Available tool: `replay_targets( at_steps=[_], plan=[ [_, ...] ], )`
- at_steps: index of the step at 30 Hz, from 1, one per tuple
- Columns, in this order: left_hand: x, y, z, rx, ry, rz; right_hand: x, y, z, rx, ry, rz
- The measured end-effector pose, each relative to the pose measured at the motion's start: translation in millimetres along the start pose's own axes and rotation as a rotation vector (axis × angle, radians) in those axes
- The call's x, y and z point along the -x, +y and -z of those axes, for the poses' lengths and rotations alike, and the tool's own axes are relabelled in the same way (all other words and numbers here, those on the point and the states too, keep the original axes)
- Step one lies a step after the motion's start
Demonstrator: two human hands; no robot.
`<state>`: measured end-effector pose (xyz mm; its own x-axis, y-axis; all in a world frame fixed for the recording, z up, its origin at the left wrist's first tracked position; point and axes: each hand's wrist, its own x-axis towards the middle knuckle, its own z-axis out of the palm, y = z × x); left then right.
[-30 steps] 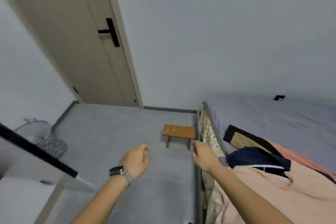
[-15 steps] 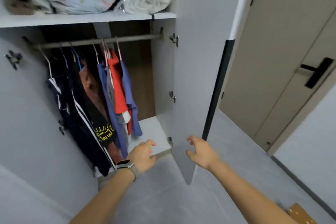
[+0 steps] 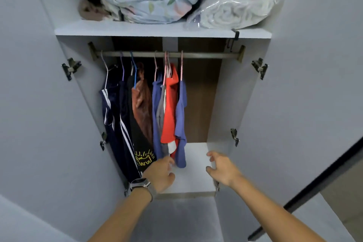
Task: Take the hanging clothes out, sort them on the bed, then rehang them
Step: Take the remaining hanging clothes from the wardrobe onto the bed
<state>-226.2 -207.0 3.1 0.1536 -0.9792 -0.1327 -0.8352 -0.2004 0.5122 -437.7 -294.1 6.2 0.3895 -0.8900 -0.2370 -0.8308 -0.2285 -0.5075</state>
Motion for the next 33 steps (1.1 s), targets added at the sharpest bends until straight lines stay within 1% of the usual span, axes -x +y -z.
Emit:
replay_targets(
  at_steps=[4, 8, 11, 15, 22, 25, 29, 31, 33],
  plan=[
    [-31.7, -17.0, 20.2, 0.059, 0.061, 0.076, -58.6, -27.1, 4.4, -0.015, -0.027, 0.059],
    [-72.3, -47.0, 46.0, 0.058, 0.106, 0.092, -124.8, -57.2, 2.7, -0.120, -0.023, 0.077],
    [-114.3, -68.9, 70.1, 0.054, 0.129, 0.065, -180.7, -78.3, 9.5, -0.179, 0.058, 0.060],
    [-169.7, -90.2, 102.2, 0.105, 0.147, 0.063, -232.8, -106.3, 25.5, -0.240, 0.191, 0.003],
    [-234.6, -91.8, 132.4, 0.207, 0.163, -0.018, -288.2, -127.6, 40.8, -0.330, 0.361, -0.086],
    [-250.8, -89.6, 139.7, 0.223, 0.161, -0.050, -303.9, -136.9, 46.3, -0.359, 0.364, -0.106],
    [-263.1, -86.0, 144.0, 0.283, 0.163, -0.055, -322.8, -145.6, 48.9, -0.333, 0.347, -0.130],
    [-266.7, -83.6, 143.5, 0.296, 0.147, -0.066, -331.2, -149.4, 51.5, -0.325, 0.363, -0.139],
    [-271.1, -81.5, 143.6, 0.304, 0.141, -0.074, -341.0, -153.9, 55.6, -0.351, 0.413, -0.153]
  ],
)
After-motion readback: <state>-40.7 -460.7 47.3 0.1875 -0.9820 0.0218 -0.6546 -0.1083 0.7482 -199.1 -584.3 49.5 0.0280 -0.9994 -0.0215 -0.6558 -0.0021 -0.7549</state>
